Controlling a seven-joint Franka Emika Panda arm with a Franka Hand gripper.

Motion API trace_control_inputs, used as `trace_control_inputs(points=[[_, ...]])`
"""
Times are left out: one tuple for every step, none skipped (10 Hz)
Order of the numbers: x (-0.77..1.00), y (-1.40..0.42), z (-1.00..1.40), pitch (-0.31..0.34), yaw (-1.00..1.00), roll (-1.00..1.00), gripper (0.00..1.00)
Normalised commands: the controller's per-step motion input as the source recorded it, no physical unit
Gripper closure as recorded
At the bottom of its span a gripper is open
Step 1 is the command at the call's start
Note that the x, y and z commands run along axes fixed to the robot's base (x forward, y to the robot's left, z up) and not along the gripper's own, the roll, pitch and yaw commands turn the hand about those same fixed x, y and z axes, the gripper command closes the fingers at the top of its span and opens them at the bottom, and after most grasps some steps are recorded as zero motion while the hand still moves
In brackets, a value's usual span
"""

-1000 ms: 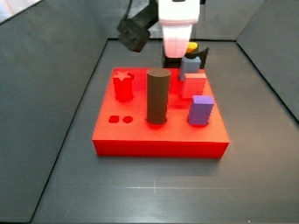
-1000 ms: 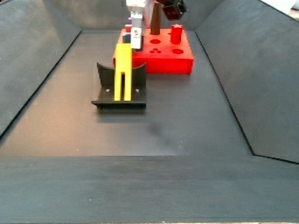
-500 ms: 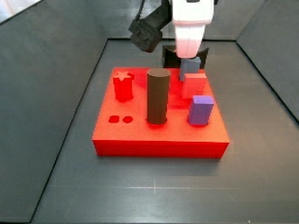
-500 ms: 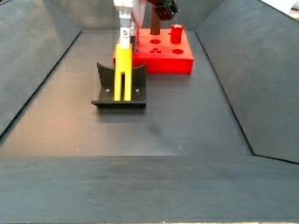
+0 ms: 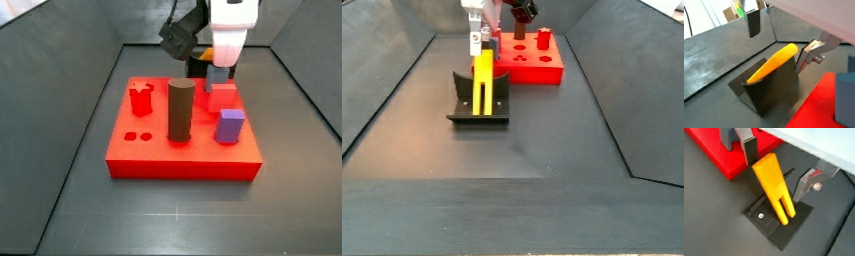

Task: Pick up the square-circle object. Move up. Rotate the square-circle object. Place the square-circle object on the fixture. Regrasp the square-circle object. Move to above the board. Insert the square-circle object.
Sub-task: Regrasp the square-circle object, then move to above the board.

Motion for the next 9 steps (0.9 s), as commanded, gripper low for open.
trace_control_inputs(points=[[0.10, -0.03, 0.00, 0.222, 0.09, 0.01, 0.00], [0.08, -0.03, 0.00, 0.211, 0.09, 0.01, 0.00], [0.08, -0.03, 0.00, 0.205, 0.09, 0.00, 0.00], [0.08, -0.02, 0.00, 0.202, 0.09, 0.00, 0.00], [0.08, -0.02, 0.00, 0.201, 0.09, 0.00, 0.00], [0.08, -0.02, 0.00, 0.201, 0.09, 0.00, 0.00], [0.08, -0.02, 0.00, 0.200, 0.09, 0.00, 0.00], [0.00, 0.50, 0.17, 0.000, 0.00, 0.00, 1.00], [-0.03, -0.16, 1.00, -0.205, 0.41, -0.16, 1.00]])
